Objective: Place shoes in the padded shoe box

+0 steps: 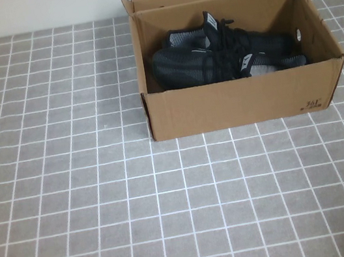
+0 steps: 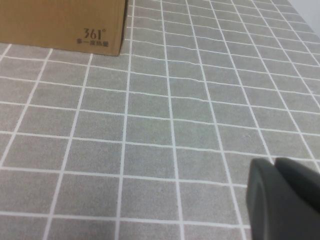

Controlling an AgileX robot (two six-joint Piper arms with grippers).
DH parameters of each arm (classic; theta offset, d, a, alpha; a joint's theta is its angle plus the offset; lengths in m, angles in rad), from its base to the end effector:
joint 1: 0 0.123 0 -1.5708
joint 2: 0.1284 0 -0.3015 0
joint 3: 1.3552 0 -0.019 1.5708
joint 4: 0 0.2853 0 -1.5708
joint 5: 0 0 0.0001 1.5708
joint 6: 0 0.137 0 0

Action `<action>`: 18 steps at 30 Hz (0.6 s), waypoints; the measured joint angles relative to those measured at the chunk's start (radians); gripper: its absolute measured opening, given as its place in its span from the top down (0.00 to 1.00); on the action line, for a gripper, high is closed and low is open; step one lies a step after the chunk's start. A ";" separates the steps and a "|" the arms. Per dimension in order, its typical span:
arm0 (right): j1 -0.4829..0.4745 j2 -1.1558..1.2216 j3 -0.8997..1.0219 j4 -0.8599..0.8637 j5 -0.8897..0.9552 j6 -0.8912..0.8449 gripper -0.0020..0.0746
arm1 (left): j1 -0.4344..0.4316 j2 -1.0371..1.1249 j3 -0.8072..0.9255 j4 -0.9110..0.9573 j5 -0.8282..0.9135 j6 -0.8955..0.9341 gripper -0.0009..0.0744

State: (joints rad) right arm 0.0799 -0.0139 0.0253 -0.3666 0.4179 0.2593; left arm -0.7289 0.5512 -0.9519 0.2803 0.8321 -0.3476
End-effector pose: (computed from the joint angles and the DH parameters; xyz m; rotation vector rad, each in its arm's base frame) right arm 0.1135 -0.0109 0.1556 -0.0493 1.8861 -0.1366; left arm 0.1199 -0.0694 0.4202 0.4020 1.8659 -0.4081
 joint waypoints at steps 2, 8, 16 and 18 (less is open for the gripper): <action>0.000 0.000 0.000 0.000 0.000 0.000 0.98 | 0.000 0.000 0.002 0.000 0.023 0.000 0.99; 0.000 0.000 0.000 0.000 0.000 0.000 0.98 | 0.000 -0.018 0.010 -0.029 0.051 0.079 0.99; 0.000 0.000 0.000 0.000 0.000 0.000 0.98 | 0.166 -0.231 0.245 -0.069 -0.256 0.207 0.99; 0.000 0.000 0.000 0.000 0.000 0.000 0.98 | 0.220 -0.293 0.337 -0.124 -0.336 0.307 0.99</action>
State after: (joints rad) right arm 0.0799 -0.0139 0.0253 -0.3666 0.4179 0.2593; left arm -0.5086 0.2586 -0.6151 0.1564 0.4966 -0.0403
